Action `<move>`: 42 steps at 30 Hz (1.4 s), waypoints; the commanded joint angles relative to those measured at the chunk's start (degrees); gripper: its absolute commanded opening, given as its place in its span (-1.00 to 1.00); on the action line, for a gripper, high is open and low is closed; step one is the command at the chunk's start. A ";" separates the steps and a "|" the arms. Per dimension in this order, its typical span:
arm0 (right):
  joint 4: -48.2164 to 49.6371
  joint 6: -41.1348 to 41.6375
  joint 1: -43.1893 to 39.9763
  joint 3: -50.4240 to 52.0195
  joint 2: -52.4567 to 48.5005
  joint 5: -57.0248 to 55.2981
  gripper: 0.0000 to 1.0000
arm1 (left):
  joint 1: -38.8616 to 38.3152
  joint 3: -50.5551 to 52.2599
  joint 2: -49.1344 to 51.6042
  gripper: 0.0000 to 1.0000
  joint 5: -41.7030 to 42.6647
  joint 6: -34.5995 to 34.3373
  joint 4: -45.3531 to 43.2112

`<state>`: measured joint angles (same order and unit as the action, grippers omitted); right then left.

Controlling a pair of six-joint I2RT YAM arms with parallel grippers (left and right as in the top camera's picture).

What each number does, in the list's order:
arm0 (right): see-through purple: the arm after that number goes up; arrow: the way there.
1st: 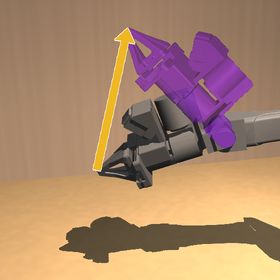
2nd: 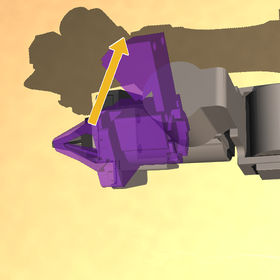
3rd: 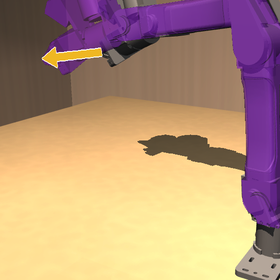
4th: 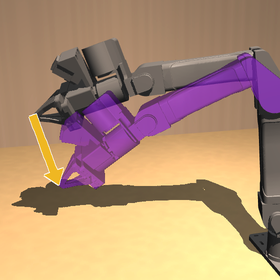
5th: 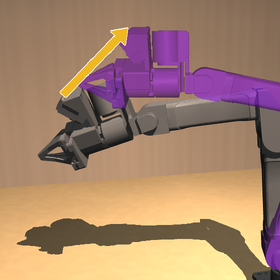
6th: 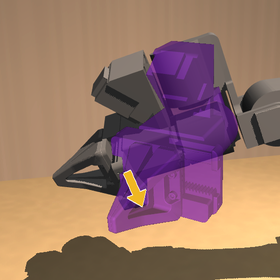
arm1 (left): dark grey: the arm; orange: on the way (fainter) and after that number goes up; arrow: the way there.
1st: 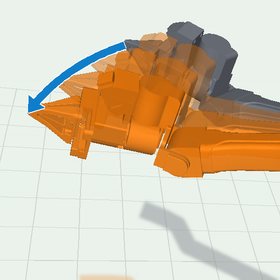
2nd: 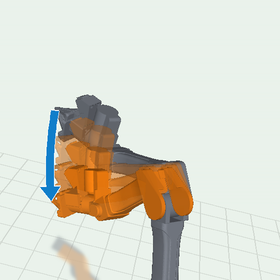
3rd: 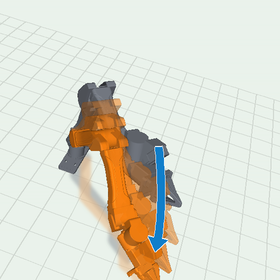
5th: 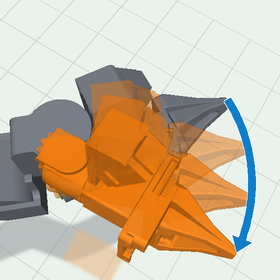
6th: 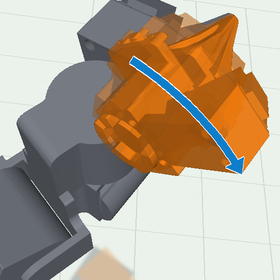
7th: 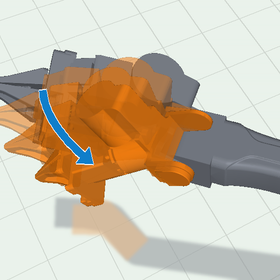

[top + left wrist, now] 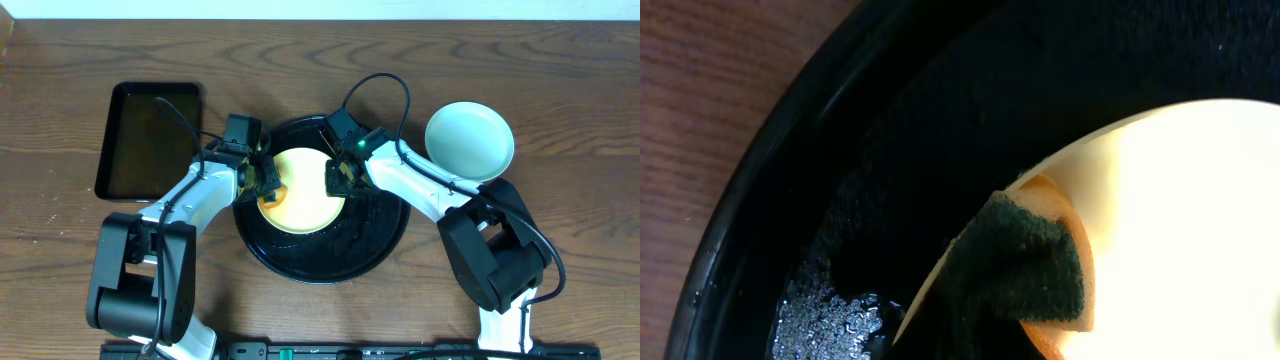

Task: Clean dirty plates on tray and stack at the side
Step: 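Continue scrubbing the yellow plate with the left gripper's sponge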

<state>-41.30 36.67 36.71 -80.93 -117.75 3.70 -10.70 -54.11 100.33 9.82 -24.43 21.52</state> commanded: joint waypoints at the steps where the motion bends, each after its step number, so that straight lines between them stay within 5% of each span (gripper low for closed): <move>1: -0.90 -0.52 -0.31 0.15 -0.48 -2.38 -0.98 | 1.86 1.68 0.87 -0.85 -6.03 2.34 3.15; 14: -0.42 -0.52 -0.31 0.15 -0.48 -2.38 -0.98 | -0.22 1.53 -12.70 -0.85 -5.79 6.14 7.13; 25: -0.46 -0.52 -0.31 0.15 -0.48 -2.38 -0.98 | -3.39 1.88 -9.27 -0.84 1.73 -2.75 3.34; 42: -0.52 -0.55 -0.31 0.15 -0.48 -2.38 -0.98 | -10.97 1.95 -4.09 -0.84 1.75 -14.73 -1.29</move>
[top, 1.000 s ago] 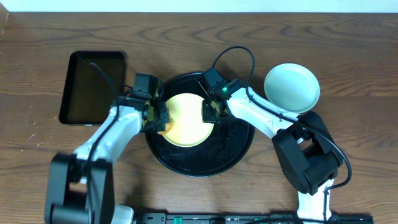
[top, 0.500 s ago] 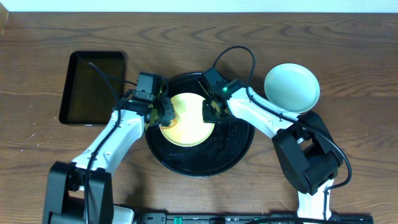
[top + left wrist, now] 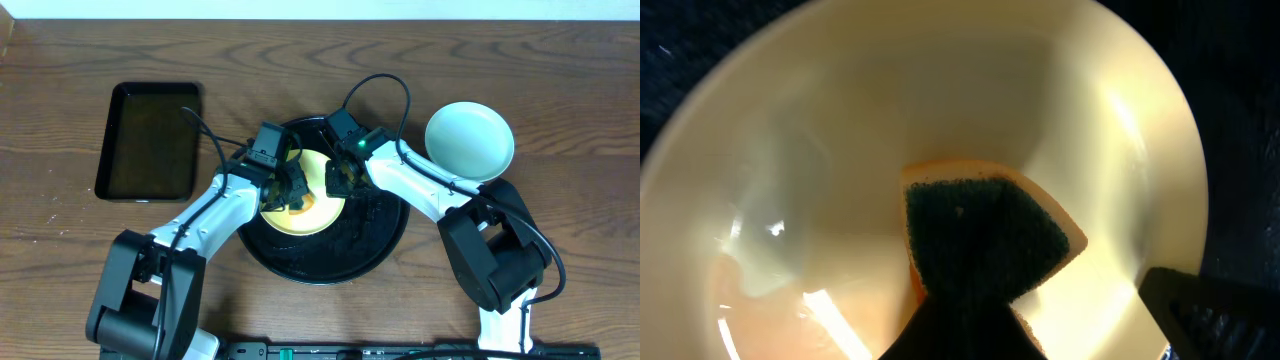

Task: Clean dirty plates on tray and stack at the side
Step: 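Continue scrubbing the yellow plate with the left gripper's sponge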

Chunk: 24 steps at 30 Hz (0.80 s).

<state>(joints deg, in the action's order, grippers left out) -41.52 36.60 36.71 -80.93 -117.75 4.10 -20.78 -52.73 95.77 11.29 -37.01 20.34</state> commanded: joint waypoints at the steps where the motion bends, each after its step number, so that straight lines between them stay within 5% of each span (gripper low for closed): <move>1: -0.31 -0.46 -0.31 0.15 -0.48 -2.78 -0.98 | -1.20 0.63 0.48 -0.84 0.28 -2.82 -0.13; 24: -0.70 -0.48 -0.31 0.15 -0.48 -2.78 -0.98 | -2.82 3.15 0.48 -0.84 -0.26 -7.91 -2.62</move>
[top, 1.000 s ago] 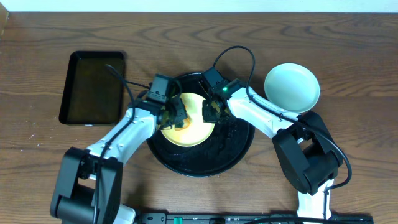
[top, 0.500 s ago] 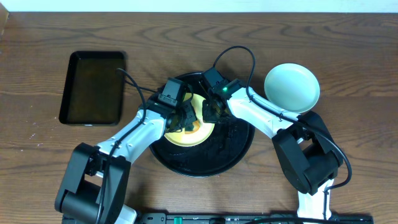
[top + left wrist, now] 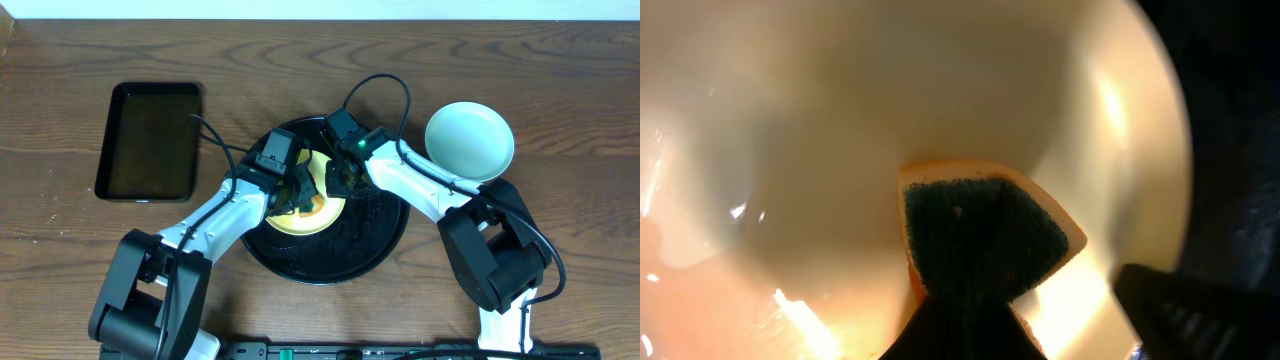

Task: Clean dirty plates on tray and stack at the side
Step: 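Continue scrubbing the yellow plate with the left gripper's sponge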

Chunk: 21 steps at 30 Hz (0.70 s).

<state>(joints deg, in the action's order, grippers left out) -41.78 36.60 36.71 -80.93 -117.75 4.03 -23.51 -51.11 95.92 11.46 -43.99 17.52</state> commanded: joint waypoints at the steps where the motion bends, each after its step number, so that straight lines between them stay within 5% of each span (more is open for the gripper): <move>1: -0.44 -0.48 -0.31 0.15 -0.48 -2.71 -0.98 | -0.09 1.88 0.33 -0.84 -0.42 -0.96 0.17; 10: -0.44 -0.48 -0.31 0.15 -0.48 -2.71 -0.98 | -0.09 4.44 0.33 -0.85 -1.01 -3.23 -0.11; 21: -1.29 -0.48 -0.31 0.15 -0.48 -2.75 -0.98 | 0.07 4.26 -0.46 -0.85 -0.94 5.49 -0.07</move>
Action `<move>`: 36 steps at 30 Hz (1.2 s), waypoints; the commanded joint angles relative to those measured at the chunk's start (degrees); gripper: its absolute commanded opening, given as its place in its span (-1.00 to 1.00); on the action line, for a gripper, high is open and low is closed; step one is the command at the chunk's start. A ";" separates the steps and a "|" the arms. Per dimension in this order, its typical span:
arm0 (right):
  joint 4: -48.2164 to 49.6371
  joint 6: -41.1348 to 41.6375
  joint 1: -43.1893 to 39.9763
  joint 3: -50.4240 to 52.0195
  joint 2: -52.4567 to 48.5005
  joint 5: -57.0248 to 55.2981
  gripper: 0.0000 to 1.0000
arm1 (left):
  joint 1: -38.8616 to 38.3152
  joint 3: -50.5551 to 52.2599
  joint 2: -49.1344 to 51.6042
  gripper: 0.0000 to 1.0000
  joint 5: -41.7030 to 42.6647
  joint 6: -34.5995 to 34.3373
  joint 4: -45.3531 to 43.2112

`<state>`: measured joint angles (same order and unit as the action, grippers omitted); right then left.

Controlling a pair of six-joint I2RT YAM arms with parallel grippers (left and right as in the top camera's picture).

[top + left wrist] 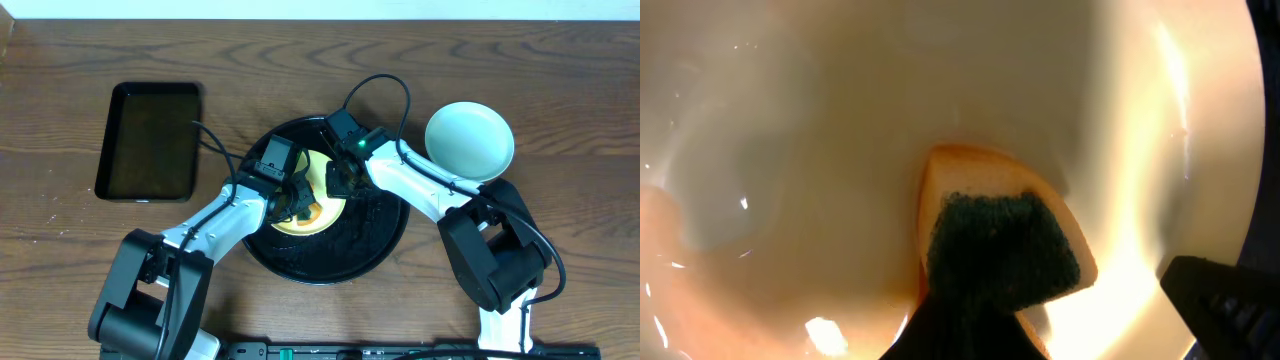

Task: Clean dirty plates on tray and stack at the side
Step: 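Continue scrubbing the yellow plate with the left gripper's sponge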

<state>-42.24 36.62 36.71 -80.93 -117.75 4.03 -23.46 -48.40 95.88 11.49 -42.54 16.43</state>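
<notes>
A pale yellow plate (322, 190) lies in the round black tray (330, 255) at the middle of the table. My left gripper (296, 203) is shut on an orange sponge with a dark green scrub face (1005, 245), pressed onto the wet inside of the yellow plate (840, 120). My right gripper (337, 181) is at the plate's right rim, seemingly shut on it. That right gripper shows as a dark shape (1225, 295) at the plate's edge. A pale green plate (469, 140) rests on the table to the right.
An empty black rectangular tray (148, 140) sits at the left of the brown wooden table (560, 80). Both arms cross over the round tray. The right arm's cable loops above the round tray's far rim.
My left gripper has shifted slightly right and nearer with the sponge on the yellow plate. The right gripper and the plate stay where they were.
At first my left gripper held the sponge at the yellow plate's left edge. Then the sponge was inside the plate near its middle, then further right. Now it lies at the plate's right part. My right gripper stayed at the plate's right rim throughout.
</notes>
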 commanded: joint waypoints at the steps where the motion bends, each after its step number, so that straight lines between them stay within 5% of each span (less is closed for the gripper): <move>1: -0.83 -0.50 -0.31 0.15 -0.48 -2.75 -0.98 | 0.02 1.55 -0.59 -0.85 -0.96 5.07 1.07; 14: -0.87 -0.50 -0.31 0.15 -0.48 -3.39 -0.98 | 3.78 1.51 -1.92 -0.83 -0.94 7.65 6.40; 23: -0.81 -0.48 -0.31 0.15 -0.48 -3.61 -0.98 | 11.32 1.51 -1.90 -0.84 -1.05 22.03 9.44; 36: -0.85 -0.52 -0.31 0.15 -0.48 -3.61 -0.98 | 14.25 -0.33 -2.12 -0.85 -4.66 23.47 -1.09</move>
<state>-42.39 36.62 36.71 -80.93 -117.73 4.10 -10.17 -47.53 94.00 10.72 -20.51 16.01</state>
